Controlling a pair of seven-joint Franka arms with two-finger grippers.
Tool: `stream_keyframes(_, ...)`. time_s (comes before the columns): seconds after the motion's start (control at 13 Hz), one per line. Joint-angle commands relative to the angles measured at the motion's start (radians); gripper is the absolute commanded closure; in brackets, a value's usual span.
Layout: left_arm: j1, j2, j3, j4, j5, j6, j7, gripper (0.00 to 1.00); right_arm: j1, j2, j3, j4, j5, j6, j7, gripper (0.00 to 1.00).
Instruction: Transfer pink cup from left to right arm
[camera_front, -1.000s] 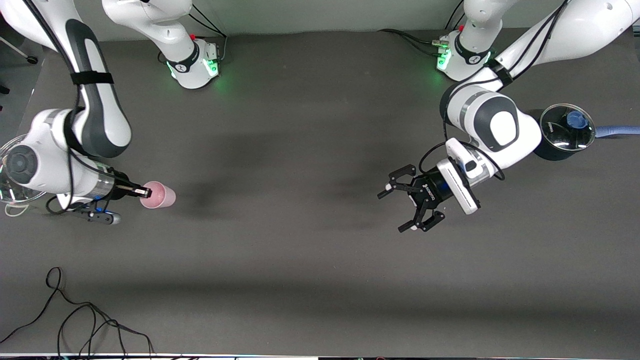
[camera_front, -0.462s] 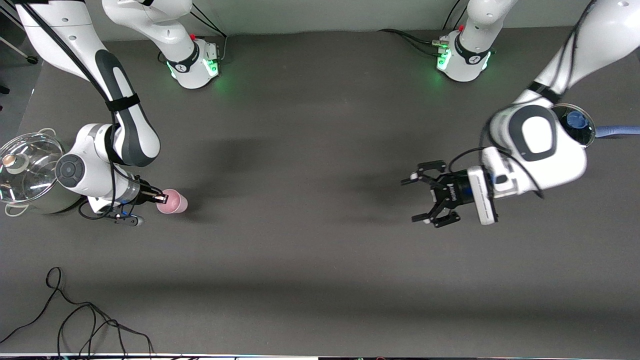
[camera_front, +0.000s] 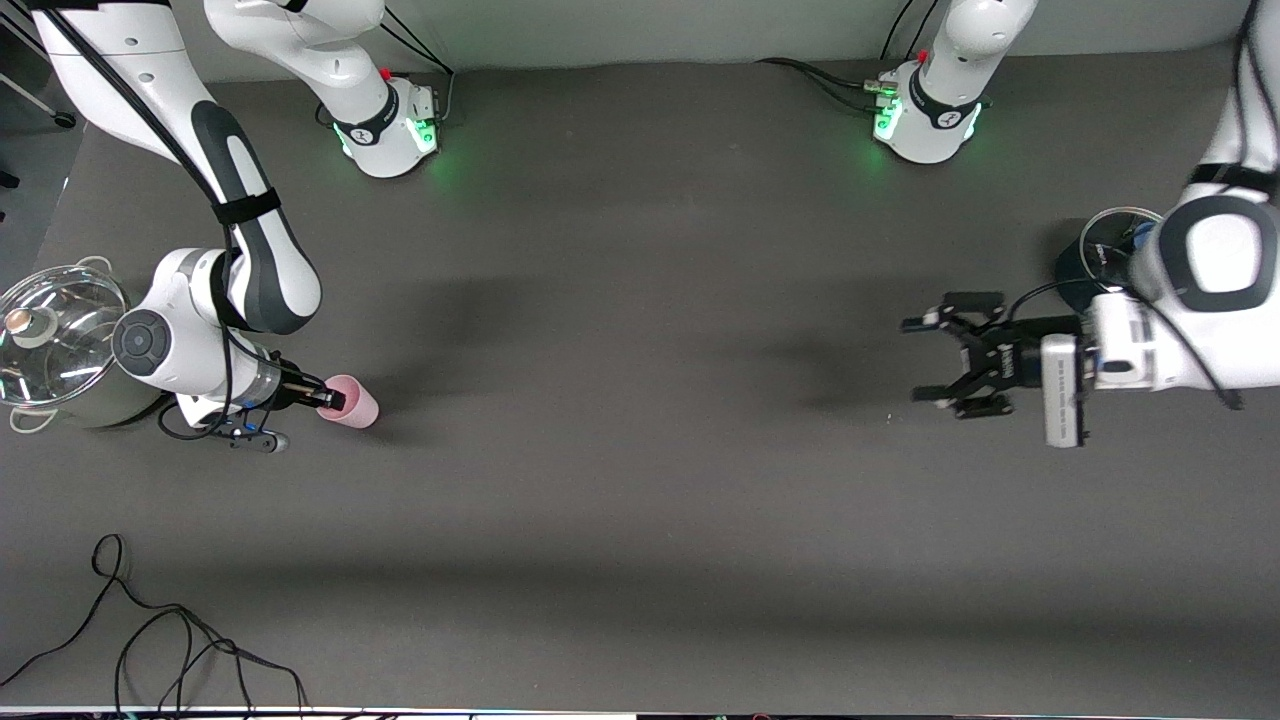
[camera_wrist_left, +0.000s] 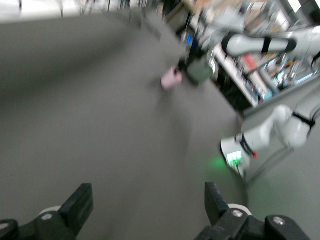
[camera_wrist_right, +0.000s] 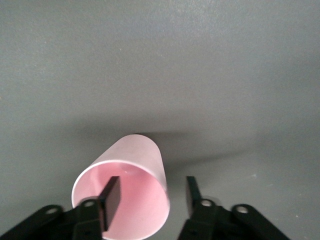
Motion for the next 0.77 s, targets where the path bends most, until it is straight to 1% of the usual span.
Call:
stream_keyframes(0.0, 0.016, -0.075, -0.002, 0.132, 0.181, -0.226, -0.285, 0.01, 0.018, -0.096, -0.009, -0.008, -0.010, -0.059, -0.010, 0.00)
stream_keyframes(0.23, 0.009, -0.079, -0.014, 0.274, 0.331, -0.383, -0.554, 0.01, 0.018, -0.248, -0.010, 0.000, -0.010, -0.188, 0.007, 0.00)
stream_keyframes(0.31, 0.001, -0.079, -0.017, 0.313, 0.376, -0.434, -0.609, 0.01, 0.018, -0.295, -0.010, 0.000, -0.010, -0.220, 0.027, 0.00)
stream_keyframes(0.46, 0.012, -0.081, -0.012, 0.388, 0.401, -0.533, -0.620, 0.00, 0.018, -0.381, -0.010, 0.015, -0.010, -0.289, 0.029, 0.00)
stream_keyframes(0.54, 0.015, -0.099, 0.000, 0.404, 0.437, -0.551, -0.624, 0.00, 0.018, -0.426, -0.012, 0.029, -0.011, -0.334, 0.029, 0.00)
stream_keyframes(0.62, 0.016, -0.104, 0.003, 0.417, 0.520, -0.558, -0.622, 0.00, 0.017, -0.472, -0.012, 0.055, -0.016, -0.397, 0.027, 0.00)
stream_keyframes(0.69, 0.016, -0.104, 0.003, 0.442, 0.587, -0.581, -0.625, 0.00, 0.017, -0.501, -0.010, 0.099, -0.055, -0.473, 0.027, 0.00)
